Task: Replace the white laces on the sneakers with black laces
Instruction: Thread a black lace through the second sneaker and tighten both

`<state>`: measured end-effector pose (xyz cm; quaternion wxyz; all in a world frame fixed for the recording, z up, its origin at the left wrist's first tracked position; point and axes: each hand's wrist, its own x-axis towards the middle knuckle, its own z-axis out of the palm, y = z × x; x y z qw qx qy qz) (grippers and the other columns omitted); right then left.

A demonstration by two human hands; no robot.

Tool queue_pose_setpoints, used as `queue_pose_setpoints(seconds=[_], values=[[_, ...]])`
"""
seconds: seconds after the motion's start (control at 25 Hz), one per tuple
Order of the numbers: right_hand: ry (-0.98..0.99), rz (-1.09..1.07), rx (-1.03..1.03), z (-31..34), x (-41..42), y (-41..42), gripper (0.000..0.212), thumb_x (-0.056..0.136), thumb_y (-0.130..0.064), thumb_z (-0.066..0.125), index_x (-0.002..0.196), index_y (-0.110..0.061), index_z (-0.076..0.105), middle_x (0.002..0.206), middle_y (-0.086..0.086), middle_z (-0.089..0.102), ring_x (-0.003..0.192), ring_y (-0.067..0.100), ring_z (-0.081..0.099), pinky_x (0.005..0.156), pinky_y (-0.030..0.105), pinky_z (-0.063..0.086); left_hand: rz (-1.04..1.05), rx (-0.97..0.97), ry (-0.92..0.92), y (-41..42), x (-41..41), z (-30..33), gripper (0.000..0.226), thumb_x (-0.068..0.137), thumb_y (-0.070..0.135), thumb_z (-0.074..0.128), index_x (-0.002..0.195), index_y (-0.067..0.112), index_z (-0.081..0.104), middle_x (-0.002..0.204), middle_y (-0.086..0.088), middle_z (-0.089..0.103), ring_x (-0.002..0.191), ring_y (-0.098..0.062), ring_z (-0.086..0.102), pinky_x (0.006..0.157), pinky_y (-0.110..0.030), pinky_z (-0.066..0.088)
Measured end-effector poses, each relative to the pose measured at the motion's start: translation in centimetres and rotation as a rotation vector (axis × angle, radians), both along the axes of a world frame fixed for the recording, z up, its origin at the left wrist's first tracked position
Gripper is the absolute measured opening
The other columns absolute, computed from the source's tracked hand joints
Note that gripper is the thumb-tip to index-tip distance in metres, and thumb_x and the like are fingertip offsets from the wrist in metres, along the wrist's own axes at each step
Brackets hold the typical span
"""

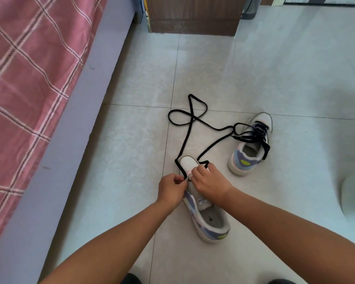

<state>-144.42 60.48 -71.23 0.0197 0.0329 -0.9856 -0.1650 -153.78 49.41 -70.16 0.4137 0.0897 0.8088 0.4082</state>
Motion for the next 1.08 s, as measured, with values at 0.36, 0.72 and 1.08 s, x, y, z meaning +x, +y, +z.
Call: queue_pose_setpoints(seconds=[0.36, 0.72, 1.08], values=[[0.078, -0.059, -0.165, -1.4, 0.4, 1.3, 0.009, 0.073, -0.006, 0.053, 0.075, -0.013, 0.048, 0.07, 0.004, 0.056, 0.059, 0.022, 0.054, 0.049, 0.03, 0.039, 0.043, 0.032, -0.033, 0.1, 0.2, 0.7, 0.003, 0.09, 0.01, 0.06, 0.088, 0.011, 0.06, 0.077, 0.002, 0.06, 0.071, -0.013, 0.058, 0.068, -0.03, 0.056], [-0.412, -0.23, -0.543, 0.5, -1.1, 3.7, 0.022, 0.093, -0.011, 0.047, 0.113, -0.014, 0.053, 0.117, 0.006, 0.048, 0.104, 0.025, 0.042, 0.081, 0.036, 0.041, -0.014, 0.008, -0.02, 0.3, -0.4, 0.0, 0.005, 0.088, 0.009, 0.062, 0.09, 0.011, 0.058, 0.08, -0.001, 0.059, 0.076, -0.018, 0.06, 0.072, -0.036, 0.058], [-0.188, -0.73, -1.582, 1.5, -0.7, 2.8, 0.014, 0.097, -0.012, 0.047, 0.084, -0.009, 0.05, 0.081, 0.001, 0.042, 0.07, 0.01, 0.039, 0.067, 0.023, 0.036, -0.07, -0.023, 0.049, 0.0, -0.7, -1.0, 0.01, 0.084, 0.015, 0.064, 0.093, 0.011, 0.059, 0.085, -0.003, 0.061, 0.086, -0.026, 0.064, 0.077, -0.046, 0.057]])
